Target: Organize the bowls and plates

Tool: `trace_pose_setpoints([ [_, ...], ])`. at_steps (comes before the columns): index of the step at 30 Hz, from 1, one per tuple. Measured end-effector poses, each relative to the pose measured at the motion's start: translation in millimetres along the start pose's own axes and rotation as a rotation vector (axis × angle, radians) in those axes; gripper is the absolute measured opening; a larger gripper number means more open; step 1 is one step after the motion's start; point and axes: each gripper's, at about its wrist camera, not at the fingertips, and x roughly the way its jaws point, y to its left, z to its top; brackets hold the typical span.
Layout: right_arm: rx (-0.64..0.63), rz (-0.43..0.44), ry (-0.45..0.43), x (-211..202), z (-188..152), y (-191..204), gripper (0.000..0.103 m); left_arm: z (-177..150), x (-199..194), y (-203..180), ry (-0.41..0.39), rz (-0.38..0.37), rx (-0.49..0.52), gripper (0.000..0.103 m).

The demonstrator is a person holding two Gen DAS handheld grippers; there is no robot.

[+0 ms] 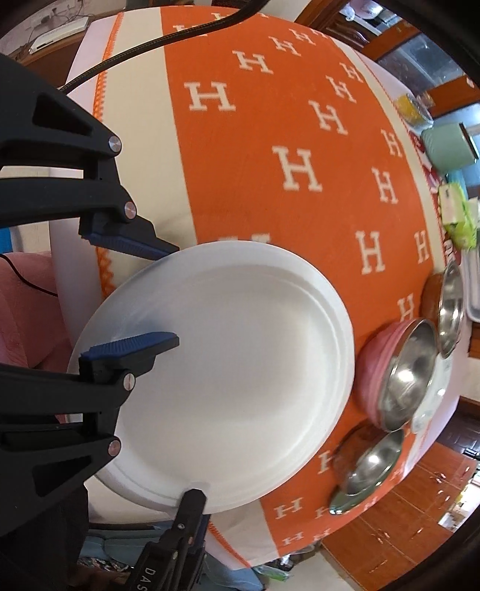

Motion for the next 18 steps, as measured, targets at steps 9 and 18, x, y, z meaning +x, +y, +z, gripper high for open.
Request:
trace_pose_setpoints([
  [9,-0.040,-0.065,-0.007,12,4,-12,0.033,5,19,-17,0.045,0.023,0.005,0.041],
  [18,-0.030,-0.077,-0.043,12,5,-14,0.046,13,18,-17,0.044,0.028,-0.001,0.062],
])
